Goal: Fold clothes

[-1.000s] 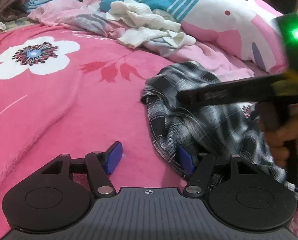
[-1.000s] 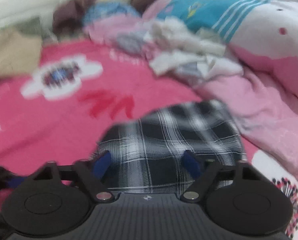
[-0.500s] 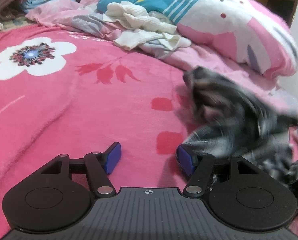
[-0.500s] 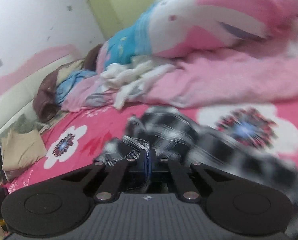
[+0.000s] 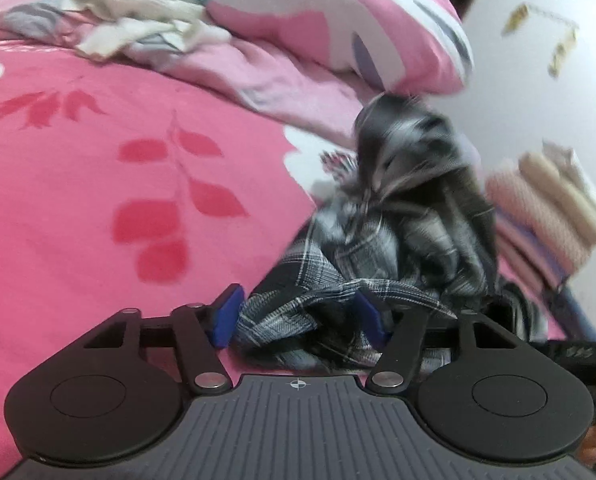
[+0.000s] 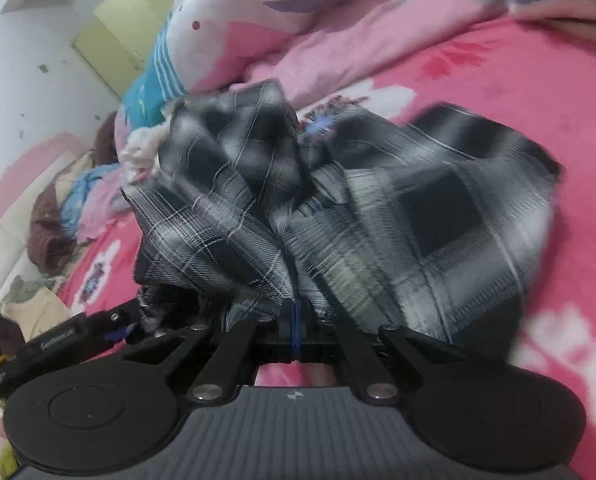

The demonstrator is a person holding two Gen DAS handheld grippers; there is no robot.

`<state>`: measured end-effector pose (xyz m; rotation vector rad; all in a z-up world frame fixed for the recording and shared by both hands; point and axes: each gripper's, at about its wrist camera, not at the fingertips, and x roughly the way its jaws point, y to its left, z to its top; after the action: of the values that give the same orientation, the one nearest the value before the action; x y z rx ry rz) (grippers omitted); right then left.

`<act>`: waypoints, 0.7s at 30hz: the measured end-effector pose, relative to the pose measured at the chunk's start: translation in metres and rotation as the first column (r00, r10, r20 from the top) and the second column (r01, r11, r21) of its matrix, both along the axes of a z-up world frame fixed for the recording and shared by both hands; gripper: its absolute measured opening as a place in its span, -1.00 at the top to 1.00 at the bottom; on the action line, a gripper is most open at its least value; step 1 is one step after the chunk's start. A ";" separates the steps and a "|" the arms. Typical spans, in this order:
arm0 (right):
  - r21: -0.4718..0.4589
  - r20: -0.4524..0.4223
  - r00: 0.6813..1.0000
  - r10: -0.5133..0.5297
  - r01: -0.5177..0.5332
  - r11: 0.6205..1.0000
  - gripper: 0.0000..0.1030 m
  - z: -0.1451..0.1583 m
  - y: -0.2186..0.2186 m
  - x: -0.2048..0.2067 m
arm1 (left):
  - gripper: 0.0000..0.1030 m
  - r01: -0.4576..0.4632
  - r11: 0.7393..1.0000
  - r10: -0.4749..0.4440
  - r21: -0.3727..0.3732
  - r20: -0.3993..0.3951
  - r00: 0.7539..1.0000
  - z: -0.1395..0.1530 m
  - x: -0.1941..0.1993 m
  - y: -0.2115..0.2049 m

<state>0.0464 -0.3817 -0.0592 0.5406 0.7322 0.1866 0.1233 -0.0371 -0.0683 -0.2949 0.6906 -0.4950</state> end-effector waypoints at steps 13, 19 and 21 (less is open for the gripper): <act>-0.316 0.282 0.948 0.145 -0.051 0.947 -0.41 0.081 0.074 0.045 | -0.05 0.013 0.998 -0.015 0.062 0.032 0.999 -0.002 -0.007 -0.009; -0.427 0.158 0.959 0.237 -0.150 0.892 -0.62 0.059 0.123 0.108 | -0.05 0.018 0.997 -0.021 0.072 0.033 0.999 -0.002 -0.007 -0.011; -0.434 0.106 0.966 0.235 -0.168 0.885 -0.01 0.049 0.124 0.120 | -0.05 0.020 0.997 -0.022 0.075 0.036 0.999 -0.002 -0.008 -0.011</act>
<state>0.1667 -0.2575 -0.0100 0.0313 0.6502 0.2537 0.1156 -0.0482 -0.0706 -0.2082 0.6757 -0.4924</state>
